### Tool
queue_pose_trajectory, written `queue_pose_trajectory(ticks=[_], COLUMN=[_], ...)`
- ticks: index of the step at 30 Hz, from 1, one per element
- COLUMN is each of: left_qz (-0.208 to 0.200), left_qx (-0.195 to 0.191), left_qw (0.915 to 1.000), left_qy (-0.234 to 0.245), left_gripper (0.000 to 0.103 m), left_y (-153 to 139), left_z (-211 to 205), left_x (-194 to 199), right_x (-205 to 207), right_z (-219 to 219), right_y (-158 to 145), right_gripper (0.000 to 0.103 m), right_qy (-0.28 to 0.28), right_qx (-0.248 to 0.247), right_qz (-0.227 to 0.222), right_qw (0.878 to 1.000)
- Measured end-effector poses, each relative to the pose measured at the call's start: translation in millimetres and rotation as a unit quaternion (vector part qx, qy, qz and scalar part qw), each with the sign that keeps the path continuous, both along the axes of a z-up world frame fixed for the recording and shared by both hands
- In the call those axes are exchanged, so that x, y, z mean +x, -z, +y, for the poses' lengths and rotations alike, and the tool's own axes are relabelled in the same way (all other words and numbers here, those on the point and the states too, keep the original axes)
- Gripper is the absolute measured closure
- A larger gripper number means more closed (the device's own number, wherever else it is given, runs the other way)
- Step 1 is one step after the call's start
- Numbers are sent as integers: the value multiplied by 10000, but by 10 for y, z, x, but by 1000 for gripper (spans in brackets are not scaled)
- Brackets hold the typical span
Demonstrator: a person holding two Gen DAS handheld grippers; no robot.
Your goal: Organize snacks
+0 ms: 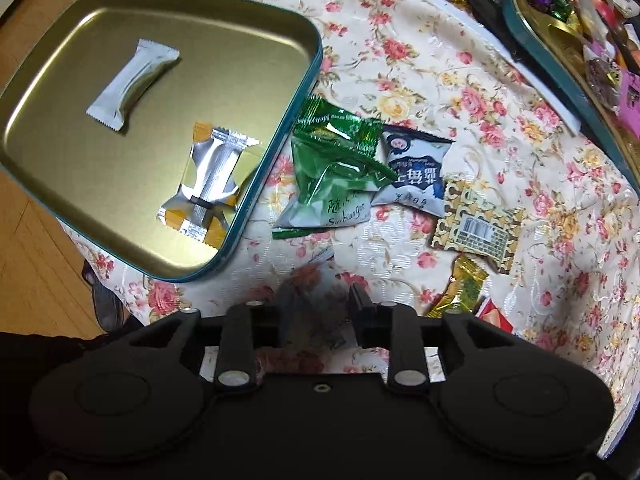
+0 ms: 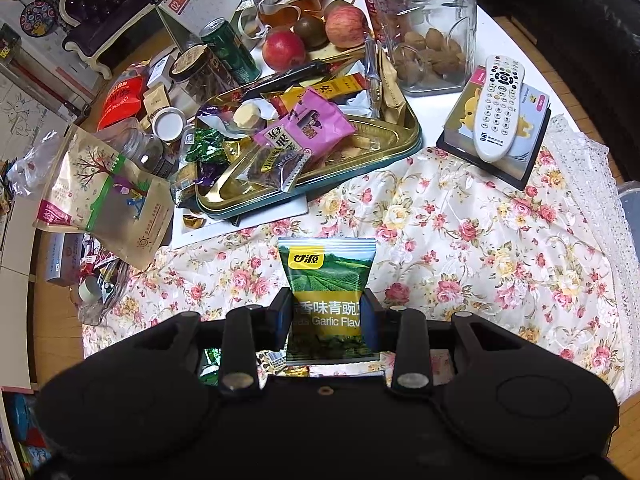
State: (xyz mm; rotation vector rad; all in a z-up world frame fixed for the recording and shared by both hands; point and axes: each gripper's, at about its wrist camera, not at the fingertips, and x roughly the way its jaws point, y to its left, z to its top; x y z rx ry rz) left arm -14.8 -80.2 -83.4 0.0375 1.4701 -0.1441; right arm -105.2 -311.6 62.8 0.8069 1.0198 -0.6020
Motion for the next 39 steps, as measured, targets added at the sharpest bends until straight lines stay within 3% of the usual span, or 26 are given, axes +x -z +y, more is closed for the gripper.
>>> queue_pose_trajectory(ticks=[5, 13, 15, 16, 18, 21, 29, 34, 39], left_qz=[170, 220, 188, 180, 275, 282, -440, -915, -1269], left_qx=[12, 136, 205, 195, 68, -78, -250, -59, 231], left_qw=[9998, 9996, 9991, 9988, 9982, 9981, 9960, 9929, 9911], left_qy=[30, 144, 327, 422, 520, 546, 736, 756, 319], left_gripper=[58, 58, 61, 75, 77, 77, 77, 77, 77], left_y=[122, 201, 210, 207, 183, 53, -730, -1080, -1165], left_z=[-50, -134, -176, -191, -218, -209, -31, 228, 468], left_x=[7, 57, 41, 29, 30, 55, 313, 564, 857], right_x=[5, 24, 36, 46, 68, 111, 282, 413, 570], right_z=[34, 41, 59, 69, 93, 122, 358, 628, 991], right_y=[-10, 0, 7, 12, 28, 54, 140, 184, 185], right_gripper=[66, 66, 66, 66, 66, 66, 66, 66, 66], right_qy=[-58, -107, -174, -216, -273, -374, -833, -1267, -1731], right_qx=[-68, -74, -92, -106, -144, -121, -106, -156, -399], right_qz=[-6, 1, 14, 26, 67, 105, 246, 309, 315], right_qw=[10000, 9999, 9998, 9997, 9995, 9992, 9962, 9913, 9836])
